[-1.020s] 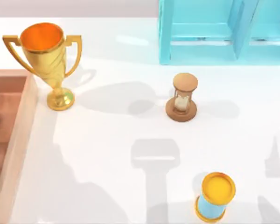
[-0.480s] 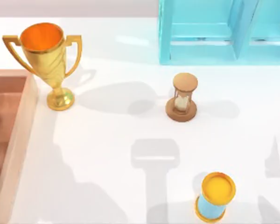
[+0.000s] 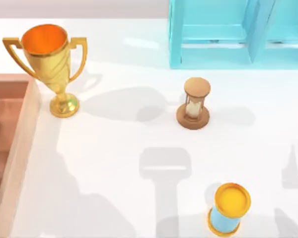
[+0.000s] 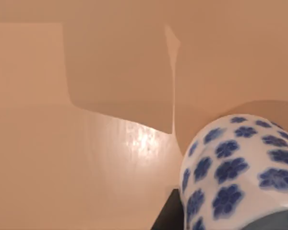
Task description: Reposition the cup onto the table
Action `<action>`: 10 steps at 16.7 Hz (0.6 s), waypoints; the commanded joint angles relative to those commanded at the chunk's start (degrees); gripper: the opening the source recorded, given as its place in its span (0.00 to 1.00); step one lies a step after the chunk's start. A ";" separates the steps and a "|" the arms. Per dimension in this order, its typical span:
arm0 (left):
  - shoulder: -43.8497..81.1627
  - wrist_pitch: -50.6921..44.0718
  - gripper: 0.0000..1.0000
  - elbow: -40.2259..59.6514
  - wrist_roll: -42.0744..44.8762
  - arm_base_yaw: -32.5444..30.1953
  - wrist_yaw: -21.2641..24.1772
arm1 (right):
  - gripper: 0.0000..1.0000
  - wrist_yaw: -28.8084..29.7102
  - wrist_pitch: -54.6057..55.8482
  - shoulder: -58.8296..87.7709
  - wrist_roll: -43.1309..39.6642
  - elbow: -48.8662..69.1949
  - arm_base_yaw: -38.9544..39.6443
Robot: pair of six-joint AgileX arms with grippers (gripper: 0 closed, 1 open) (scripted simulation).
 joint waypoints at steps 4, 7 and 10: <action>-1.11 -0.43 0.00 4.34 -4.76 0.23 -0.40 | 1.00 0.00 0.00 0.00 0.00 0.00 0.00; -3.28 -3.81 0.00 8.89 -10.63 -2.70 -0.71 | 1.00 0.00 0.00 0.00 0.00 0.00 0.00; -5.37 -12.17 0.00 12.61 -16.19 -10.04 -0.68 | 1.00 0.00 0.00 0.00 0.00 0.00 0.00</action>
